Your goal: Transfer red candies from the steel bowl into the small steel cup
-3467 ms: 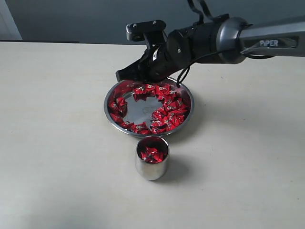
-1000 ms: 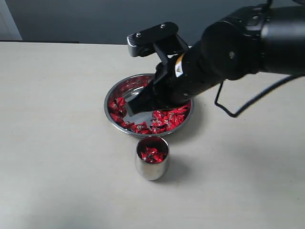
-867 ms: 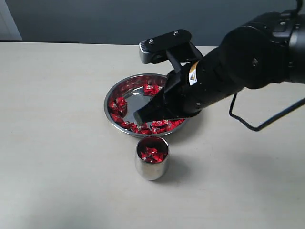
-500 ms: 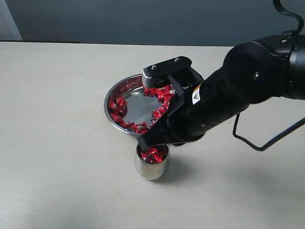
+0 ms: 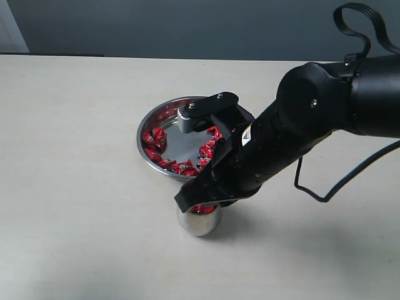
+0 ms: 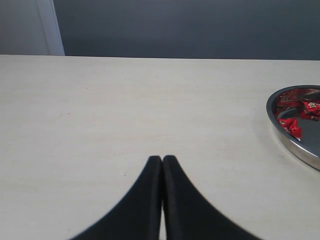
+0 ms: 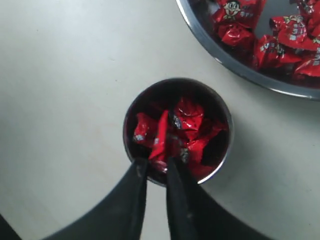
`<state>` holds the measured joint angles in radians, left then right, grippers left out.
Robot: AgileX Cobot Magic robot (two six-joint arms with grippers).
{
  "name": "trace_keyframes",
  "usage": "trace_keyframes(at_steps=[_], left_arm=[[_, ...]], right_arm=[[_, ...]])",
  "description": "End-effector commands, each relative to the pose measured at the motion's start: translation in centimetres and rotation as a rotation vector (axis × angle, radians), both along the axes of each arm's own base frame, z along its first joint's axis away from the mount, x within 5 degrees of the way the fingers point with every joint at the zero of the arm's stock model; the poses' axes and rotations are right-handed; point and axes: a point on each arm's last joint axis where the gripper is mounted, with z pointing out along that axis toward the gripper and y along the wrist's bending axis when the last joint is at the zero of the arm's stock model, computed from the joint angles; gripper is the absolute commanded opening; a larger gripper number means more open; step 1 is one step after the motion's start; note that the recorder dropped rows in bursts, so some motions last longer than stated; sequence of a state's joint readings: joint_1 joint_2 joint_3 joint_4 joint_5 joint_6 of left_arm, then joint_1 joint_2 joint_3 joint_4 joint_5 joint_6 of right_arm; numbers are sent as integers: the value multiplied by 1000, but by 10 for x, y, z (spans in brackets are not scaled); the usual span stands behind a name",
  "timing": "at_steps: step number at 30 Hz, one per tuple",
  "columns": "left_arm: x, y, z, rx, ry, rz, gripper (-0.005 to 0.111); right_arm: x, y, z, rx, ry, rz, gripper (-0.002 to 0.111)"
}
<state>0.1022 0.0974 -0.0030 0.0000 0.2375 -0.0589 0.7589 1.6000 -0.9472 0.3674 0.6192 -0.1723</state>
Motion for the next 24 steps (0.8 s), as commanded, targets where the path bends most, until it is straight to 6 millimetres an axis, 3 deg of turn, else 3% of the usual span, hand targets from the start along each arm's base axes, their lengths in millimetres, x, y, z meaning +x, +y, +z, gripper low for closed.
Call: trace_keyframes(at_steps=[1,6,14,17,24], left_arm=[[0,0,0,-1,-7,-5,0],[0,0,0,-1,-7,-5,0],[0,0,0,-1,-7,-5,0],[0,0,0,-1,-7,-5,0],[0,0,0,-1,-7,-5,0]], right_arm=[[0,-1,-2,-3,-6,11,31],[6,2,1,34,-68,-12,31],[42,16,13,212,-440,-114,31],[63,21,5,204,-440,-147,31],[132,24,-21,154,-398,-231,31]])
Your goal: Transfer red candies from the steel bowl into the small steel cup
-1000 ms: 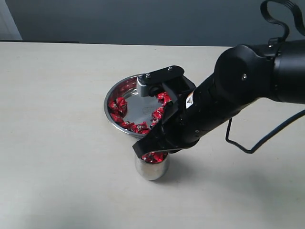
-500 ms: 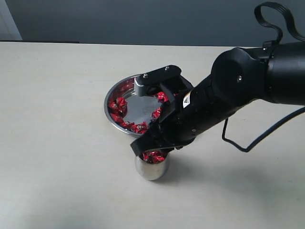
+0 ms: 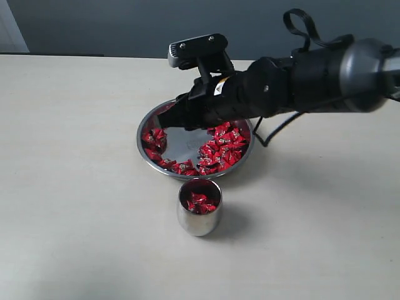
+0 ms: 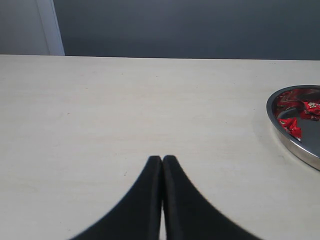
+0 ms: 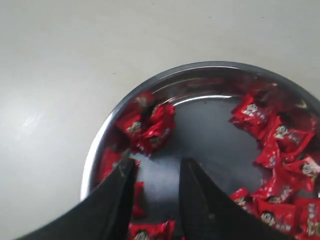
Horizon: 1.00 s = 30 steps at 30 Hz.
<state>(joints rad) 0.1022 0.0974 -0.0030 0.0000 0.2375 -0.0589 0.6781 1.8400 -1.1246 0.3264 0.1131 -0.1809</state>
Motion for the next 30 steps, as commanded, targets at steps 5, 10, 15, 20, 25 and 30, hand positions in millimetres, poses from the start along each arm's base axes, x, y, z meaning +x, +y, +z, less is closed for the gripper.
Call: trace_keyframes(at_steps=[5,10,15,20,25,30], left_arm=[[0,0,0,-1,-7,-5,0],[0,0,0,-1,-7,-5,0],[0,0,0,-1,-7,-5,0],[0,0,0,-1,-7,-5,0],[0,0,0,-1,-7,-5,0],[0,0,0,-1,-7,-5,0]], right_arm=[[75,-1,-25,-94,75,-22,32],[94,4,-39,-174,105,20,32],[106,8,-61,-213,149,30,32],[113,10,-74,-249,130,42,32],[118,9,-78,-269,121,13,32],[118,7,-92,-300,141,13,32]])
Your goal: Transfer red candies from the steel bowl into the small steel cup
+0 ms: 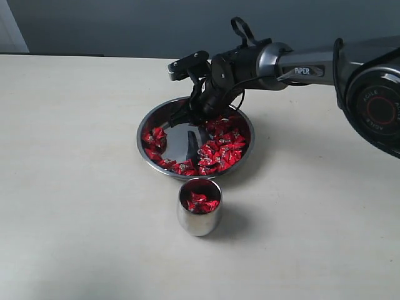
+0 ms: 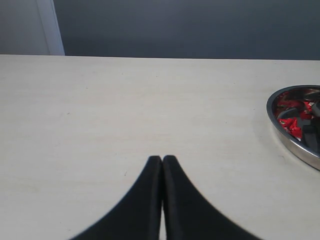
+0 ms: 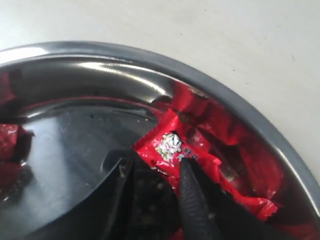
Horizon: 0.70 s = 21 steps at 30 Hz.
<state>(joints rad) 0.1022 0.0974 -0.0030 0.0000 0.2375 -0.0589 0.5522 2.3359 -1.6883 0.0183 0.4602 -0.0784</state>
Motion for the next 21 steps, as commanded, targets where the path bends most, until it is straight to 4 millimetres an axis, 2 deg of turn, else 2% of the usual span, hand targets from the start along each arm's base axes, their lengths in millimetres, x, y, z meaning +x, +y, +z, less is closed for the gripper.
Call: trace_keyframes(at_steps=[1,7,9,13,21], left_arm=[[0,0,0,-1,-7,-5,0],[0,0,0,-1,-7,-5,0],[0,0,0,-1,-7,-5,0],[0,0,0,-1,-7,-5,0],[0,0,0,-1,-7,-5,0]], right_arm=[[2,-2,-8,-17,6,-2,32],[3,-2,-12,-17,6,-2,30],[3,-2,-12,-16,4,-2,22],[3,-2,-12,-16,4,-2,-1],[2,0,-7,1,1,-10,-1]])
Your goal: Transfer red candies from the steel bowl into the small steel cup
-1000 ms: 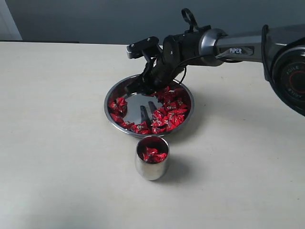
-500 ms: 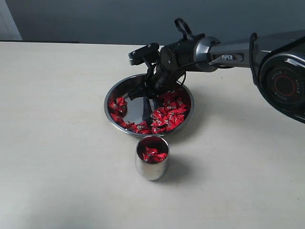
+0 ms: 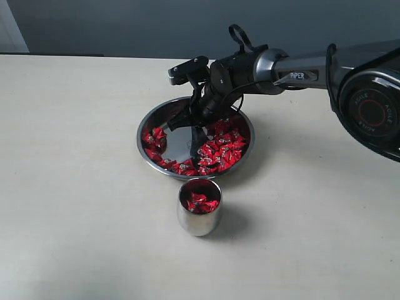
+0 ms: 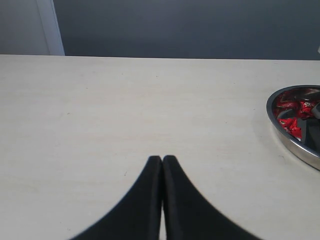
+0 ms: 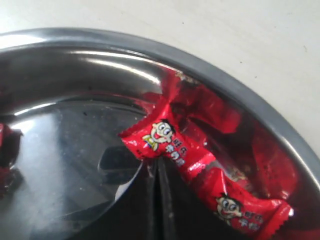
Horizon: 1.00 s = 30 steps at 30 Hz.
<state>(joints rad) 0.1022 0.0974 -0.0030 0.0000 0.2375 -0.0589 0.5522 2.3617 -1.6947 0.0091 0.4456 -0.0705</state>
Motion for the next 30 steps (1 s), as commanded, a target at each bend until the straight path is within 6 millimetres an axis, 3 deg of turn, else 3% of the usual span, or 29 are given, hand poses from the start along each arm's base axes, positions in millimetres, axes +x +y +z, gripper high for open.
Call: trace_keyframes(at_steps=[1,8,10,12,13,17,30], left_arm=[[0,0,0,-1,-7,-5,0],[0,0,0,-1,-7,-5,0],[0,0,0,-1,-7,-5,0],[0,0,0,-1,-7,-5,0],[0,0,0,-1,-7,-5,0],[0,0,0,-1,-7,-5,0],[0,0,0,-1,-7,-5,0]], right_arm=[[1,0,10,25,-14,-13,-1],[0,0,52,90,-74,-27,-1],[0,1,55,103,-76,-32,-1],[-1,2,50,132,-29,-63,-1],[-2,2,44,130,0,-66,6],[0,3,38,138,-13,-68,46],[3,4,8,157,16,-132,42]])
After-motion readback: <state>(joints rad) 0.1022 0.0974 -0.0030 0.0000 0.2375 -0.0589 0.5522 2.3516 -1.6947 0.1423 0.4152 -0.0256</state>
